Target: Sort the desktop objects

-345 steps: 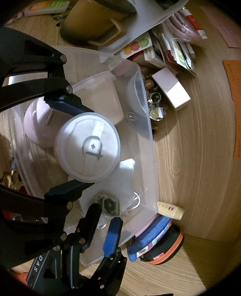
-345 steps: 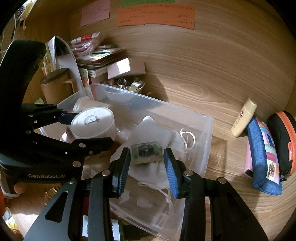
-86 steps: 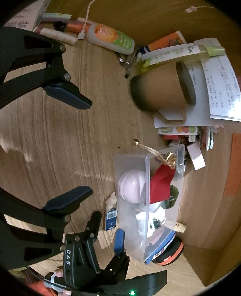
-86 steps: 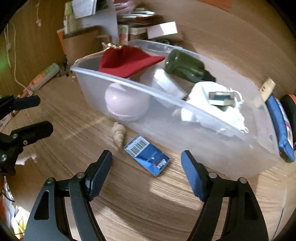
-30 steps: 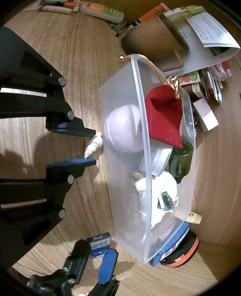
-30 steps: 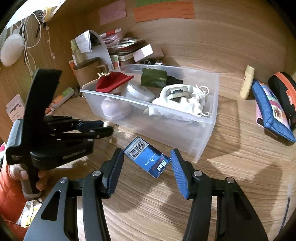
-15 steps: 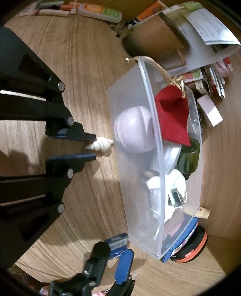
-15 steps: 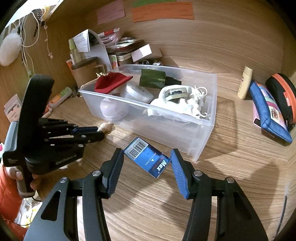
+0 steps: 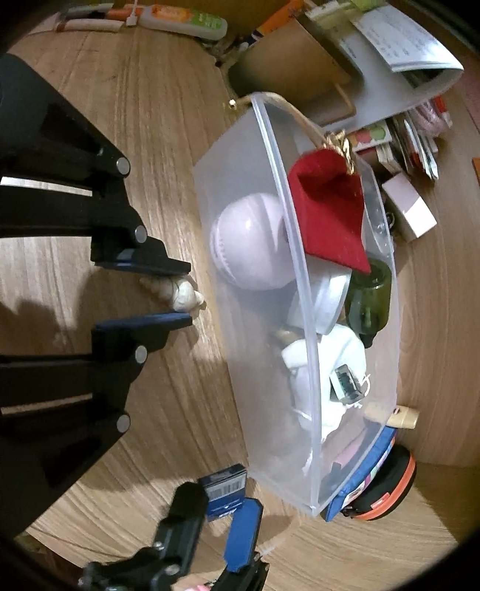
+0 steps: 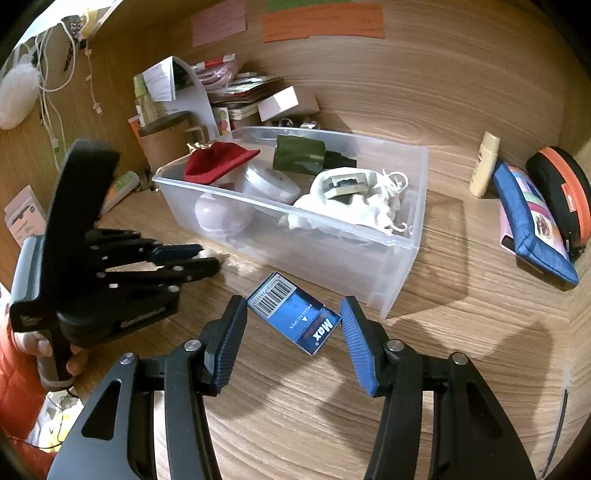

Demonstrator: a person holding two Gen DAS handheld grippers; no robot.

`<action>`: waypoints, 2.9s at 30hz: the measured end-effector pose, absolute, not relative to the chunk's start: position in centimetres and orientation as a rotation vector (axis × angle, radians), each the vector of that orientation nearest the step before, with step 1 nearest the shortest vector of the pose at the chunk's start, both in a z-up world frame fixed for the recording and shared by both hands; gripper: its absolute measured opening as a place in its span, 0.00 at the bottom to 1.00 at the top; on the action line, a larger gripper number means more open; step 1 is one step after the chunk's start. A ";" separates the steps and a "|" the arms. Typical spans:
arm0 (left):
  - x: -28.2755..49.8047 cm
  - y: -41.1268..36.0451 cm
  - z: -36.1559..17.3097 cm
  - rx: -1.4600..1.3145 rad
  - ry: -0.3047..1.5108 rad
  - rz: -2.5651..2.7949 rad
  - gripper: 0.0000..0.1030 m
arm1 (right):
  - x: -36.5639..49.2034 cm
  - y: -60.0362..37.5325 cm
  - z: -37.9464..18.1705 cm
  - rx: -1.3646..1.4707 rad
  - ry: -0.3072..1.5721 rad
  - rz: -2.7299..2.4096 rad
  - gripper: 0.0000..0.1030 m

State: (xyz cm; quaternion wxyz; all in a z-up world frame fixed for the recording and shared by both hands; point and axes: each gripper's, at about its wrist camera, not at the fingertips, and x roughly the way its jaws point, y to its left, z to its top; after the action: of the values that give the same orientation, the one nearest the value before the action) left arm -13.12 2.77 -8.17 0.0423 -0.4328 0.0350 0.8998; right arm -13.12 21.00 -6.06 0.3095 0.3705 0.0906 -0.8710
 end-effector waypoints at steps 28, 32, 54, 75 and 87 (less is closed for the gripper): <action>-13.8 2.4 0.1 -1.037 0.034 2.768 0.19 | -17.9 21.3 -0.3 0.844 0.188 -2.412 0.48; -15.3 2.8 -0.6 -1.060 0.027 2.738 0.19 | -19.5 20.7 -1.2 0.882 0.205 -2.405 0.48; -19.7 5.3 -3.6 -1.116 0.067 2.614 0.19 | -20.7 18.5 -3.6 0.878 0.324 -2.384 0.49; -18.1 3.8 -1.8 -1.073 0.055 2.685 0.54 | -19.4 19.2 -2.0 0.771 0.342 -2.412 0.72; -15.3 2.3 0.4 -1.023 0.089 2.848 0.85 | -17.3 19.4 0.1 0.738 0.333 -2.444 0.84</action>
State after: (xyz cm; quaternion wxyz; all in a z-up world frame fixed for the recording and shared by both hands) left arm -15.31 2.34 0.41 0.0569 -0.3372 0.0295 0.9392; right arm -17.35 19.39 0.08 0.2798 0.2753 0.1243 -0.9113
